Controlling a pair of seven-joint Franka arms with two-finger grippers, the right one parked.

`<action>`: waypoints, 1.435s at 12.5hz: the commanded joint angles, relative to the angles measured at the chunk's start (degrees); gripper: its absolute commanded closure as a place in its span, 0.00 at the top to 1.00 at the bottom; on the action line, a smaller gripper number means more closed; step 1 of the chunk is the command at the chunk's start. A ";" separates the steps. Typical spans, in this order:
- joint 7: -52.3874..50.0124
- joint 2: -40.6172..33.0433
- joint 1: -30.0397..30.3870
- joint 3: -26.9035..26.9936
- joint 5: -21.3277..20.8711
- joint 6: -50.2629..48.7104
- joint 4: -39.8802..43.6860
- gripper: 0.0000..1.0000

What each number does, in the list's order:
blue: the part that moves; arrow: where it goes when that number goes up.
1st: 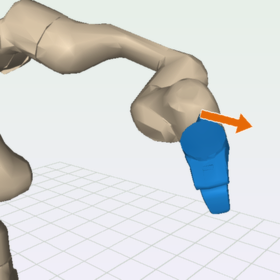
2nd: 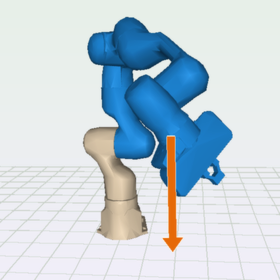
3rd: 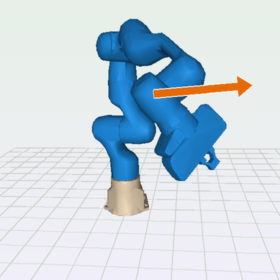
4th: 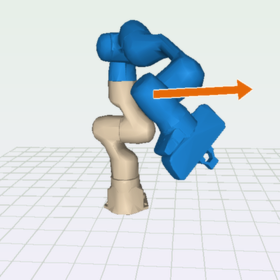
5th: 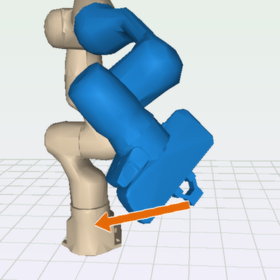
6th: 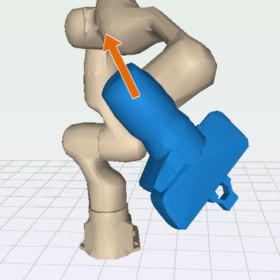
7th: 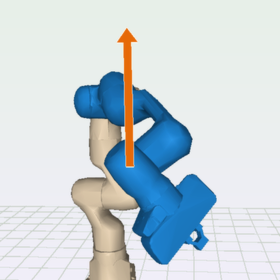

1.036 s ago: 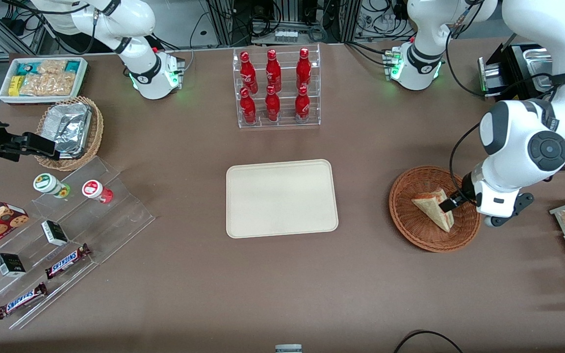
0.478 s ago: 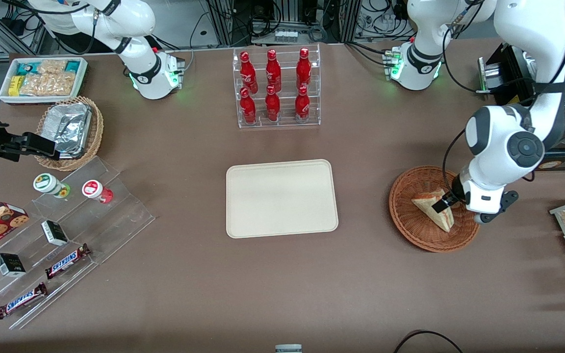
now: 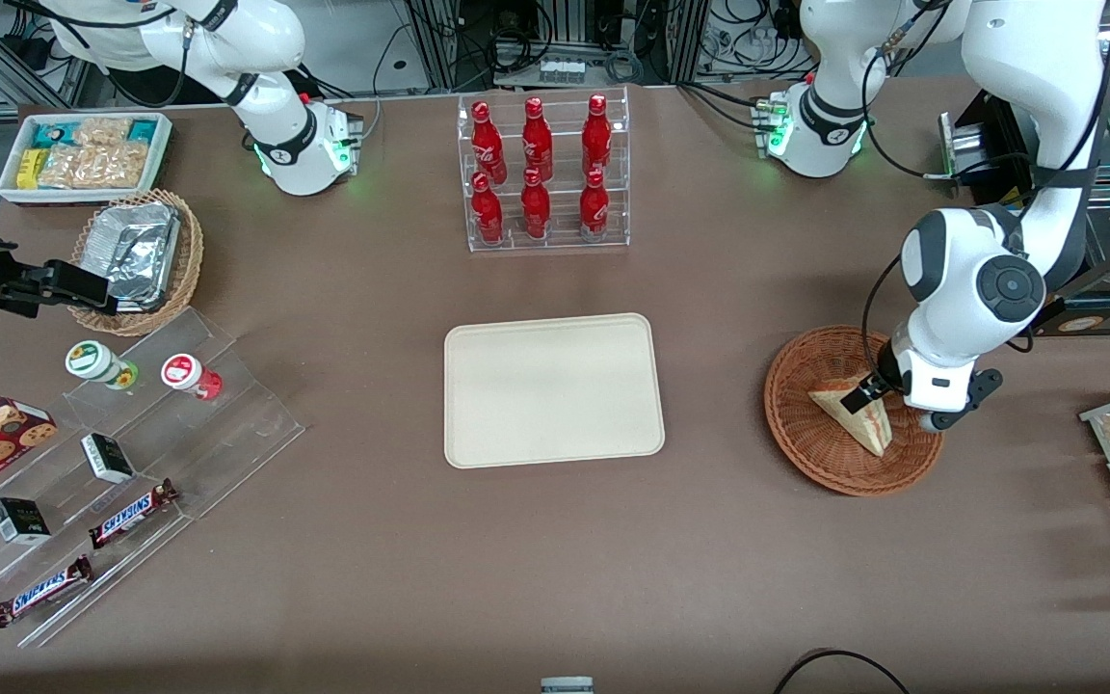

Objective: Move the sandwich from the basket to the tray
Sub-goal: 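Lower the left gripper and close it on the sandwich's edge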

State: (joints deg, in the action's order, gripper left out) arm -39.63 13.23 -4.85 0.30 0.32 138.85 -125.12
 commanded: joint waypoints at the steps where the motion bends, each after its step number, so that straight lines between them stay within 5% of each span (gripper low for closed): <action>1: -2.11 1.00 0.02 -0.04 0.47 3.61 -1.44 1.00; 5: -2.56 2.41 0.02 -0.04 2.23 5.55 -1.97 0.99; 6: -2.64 2.67 0.02 -0.04 2.32 5.90 -2.06 0.89; 9: -2.73 2.24 0.02 -0.04 2.50 5.30 -2.06 0.02; 18: 1.74 -1.98 -0.16 -2.75 1.70 -14.28 8.64 0.00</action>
State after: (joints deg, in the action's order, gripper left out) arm -39.53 11.52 -4.92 -1.03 2.28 129.23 -120.08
